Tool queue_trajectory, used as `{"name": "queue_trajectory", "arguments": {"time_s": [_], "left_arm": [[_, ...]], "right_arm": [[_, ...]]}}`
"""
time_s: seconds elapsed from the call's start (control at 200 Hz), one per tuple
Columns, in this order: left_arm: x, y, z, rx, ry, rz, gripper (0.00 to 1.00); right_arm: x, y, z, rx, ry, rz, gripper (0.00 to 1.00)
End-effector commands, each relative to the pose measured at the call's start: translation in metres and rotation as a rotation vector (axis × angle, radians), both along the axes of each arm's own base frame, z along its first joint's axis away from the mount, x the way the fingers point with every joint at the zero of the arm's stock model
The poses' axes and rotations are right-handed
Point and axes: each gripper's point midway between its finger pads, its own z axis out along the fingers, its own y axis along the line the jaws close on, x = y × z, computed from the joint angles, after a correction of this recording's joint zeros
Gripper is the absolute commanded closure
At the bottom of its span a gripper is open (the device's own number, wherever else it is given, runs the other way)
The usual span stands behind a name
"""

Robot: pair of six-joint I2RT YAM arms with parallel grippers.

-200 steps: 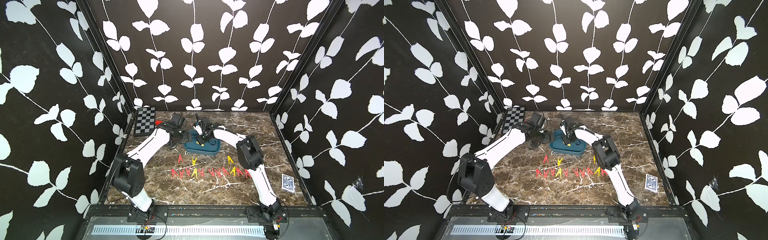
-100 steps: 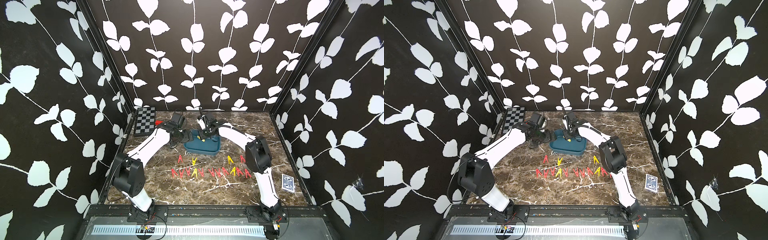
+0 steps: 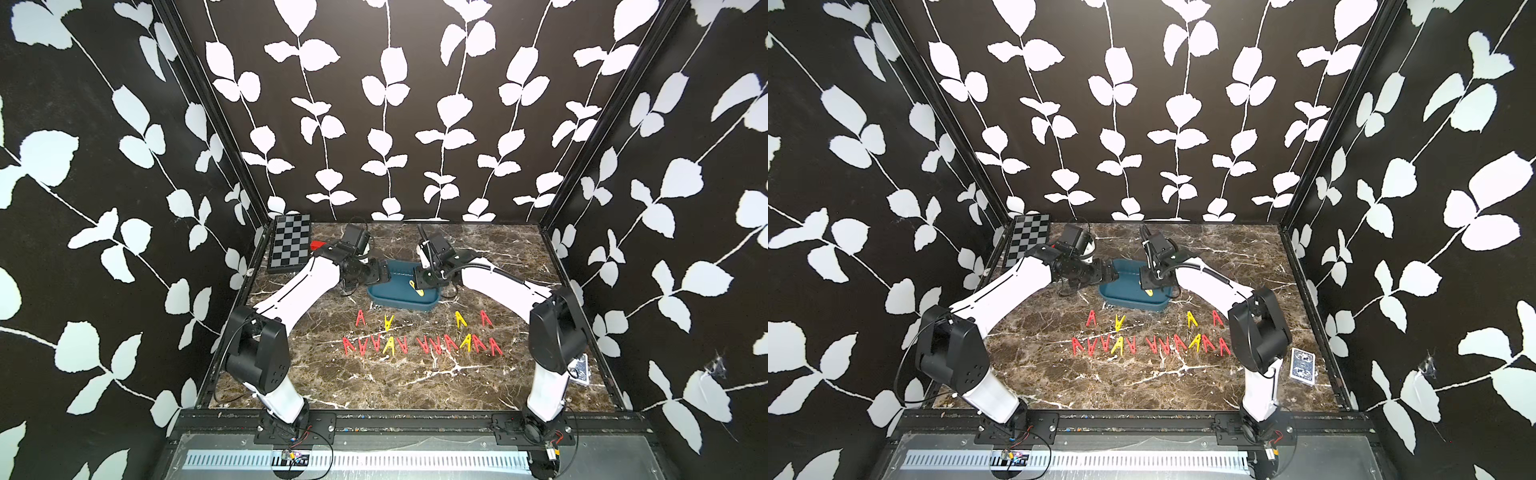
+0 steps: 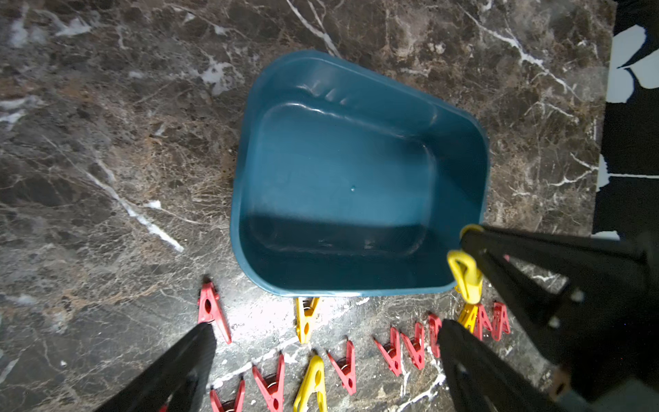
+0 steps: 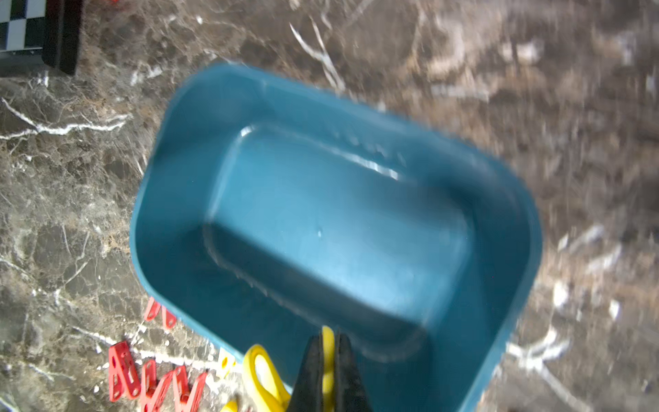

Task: Take the clothespins out of the storage box
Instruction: Pick up the clothespin from the storage box, then place the clothespin at the center of the board.

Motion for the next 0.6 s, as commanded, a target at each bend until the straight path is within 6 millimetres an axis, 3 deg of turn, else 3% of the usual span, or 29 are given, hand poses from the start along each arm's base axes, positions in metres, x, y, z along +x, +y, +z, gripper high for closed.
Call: {"name": "queue_trajectory", "arguments": {"time_s": [0.0,0.24,0.595], "left_arm": [[-0.004,-0.002,0.01,-0.029,-0.027,-0.035,0.01],[-0.013,0.0,0.009,-0.034,-0.019,-0.041,0.01],[-0.024,0.008,0.009,-0.025,-0.016,-0.023,0.01]], "right_arm": [[-0.018,0.0,0.002,0.034,0.009,-0.078,1.0],[-0.058,-0.015,-0.034,0.018,0.079,-0.128,1.0],[-0.057,-0.016,-0.077,-0.021,0.163,-0.188,1.0]]}}
